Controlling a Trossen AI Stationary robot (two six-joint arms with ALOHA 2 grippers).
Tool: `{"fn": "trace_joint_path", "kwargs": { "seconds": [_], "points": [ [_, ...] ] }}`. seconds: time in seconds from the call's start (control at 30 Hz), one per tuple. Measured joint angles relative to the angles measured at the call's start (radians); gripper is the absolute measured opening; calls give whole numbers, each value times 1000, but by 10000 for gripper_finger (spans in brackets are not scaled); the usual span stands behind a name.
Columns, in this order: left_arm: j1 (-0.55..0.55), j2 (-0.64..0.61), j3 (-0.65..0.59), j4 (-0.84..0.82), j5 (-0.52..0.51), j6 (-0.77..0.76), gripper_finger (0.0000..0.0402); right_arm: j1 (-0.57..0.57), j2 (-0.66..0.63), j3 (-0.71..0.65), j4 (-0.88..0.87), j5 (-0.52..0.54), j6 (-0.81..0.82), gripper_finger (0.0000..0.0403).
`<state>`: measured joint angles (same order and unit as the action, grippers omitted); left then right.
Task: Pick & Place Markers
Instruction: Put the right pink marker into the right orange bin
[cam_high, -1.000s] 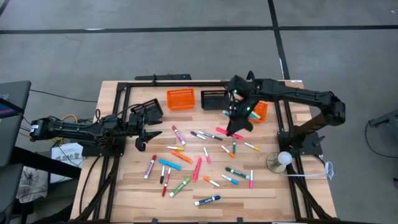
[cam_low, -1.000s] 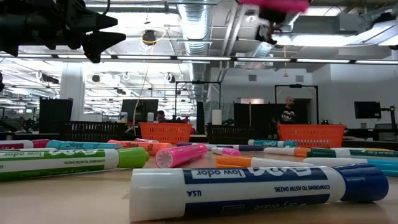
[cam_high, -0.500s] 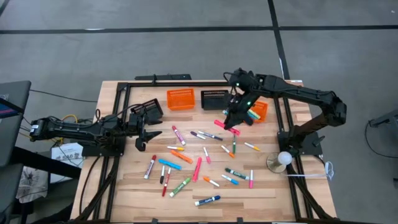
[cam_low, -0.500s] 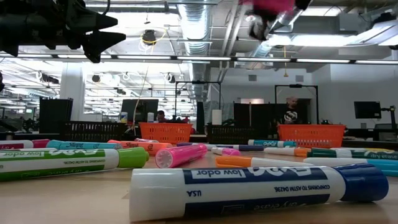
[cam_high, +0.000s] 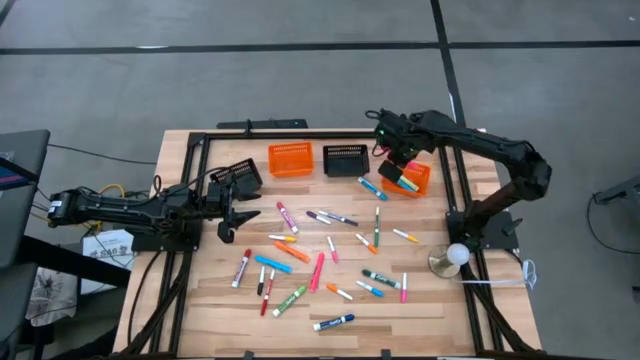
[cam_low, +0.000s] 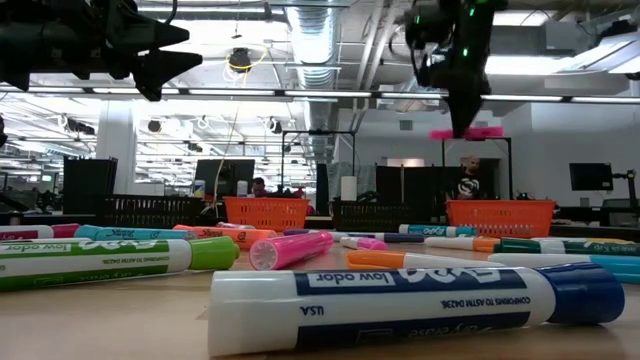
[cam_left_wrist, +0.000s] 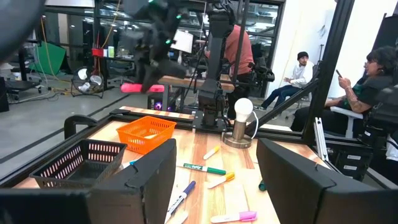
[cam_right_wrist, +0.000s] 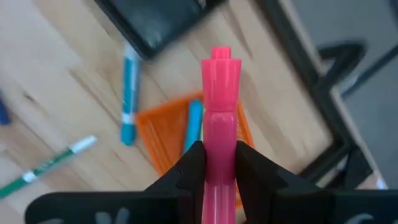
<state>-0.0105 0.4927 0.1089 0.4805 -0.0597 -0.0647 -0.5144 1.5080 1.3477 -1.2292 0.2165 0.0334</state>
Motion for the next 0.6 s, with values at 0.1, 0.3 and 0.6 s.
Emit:
{"fn": "trace_joint_path", "kwargs": {
  "seconds": [0.1, 0.3, 0.6],
  "points": [
    [0, 0, 0, 0, 0, -4, 222, -47, 47, -33, -7, -9, -5, 64],
    [0, 0, 0, 0, 0, -4, 222, -115, 100, -155, 81, -93, -7, 64],
    [0, 0, 0, 0, -12, -4, 222, -128, 102, -287, 199, -115, 12, 64]
  ]
}}
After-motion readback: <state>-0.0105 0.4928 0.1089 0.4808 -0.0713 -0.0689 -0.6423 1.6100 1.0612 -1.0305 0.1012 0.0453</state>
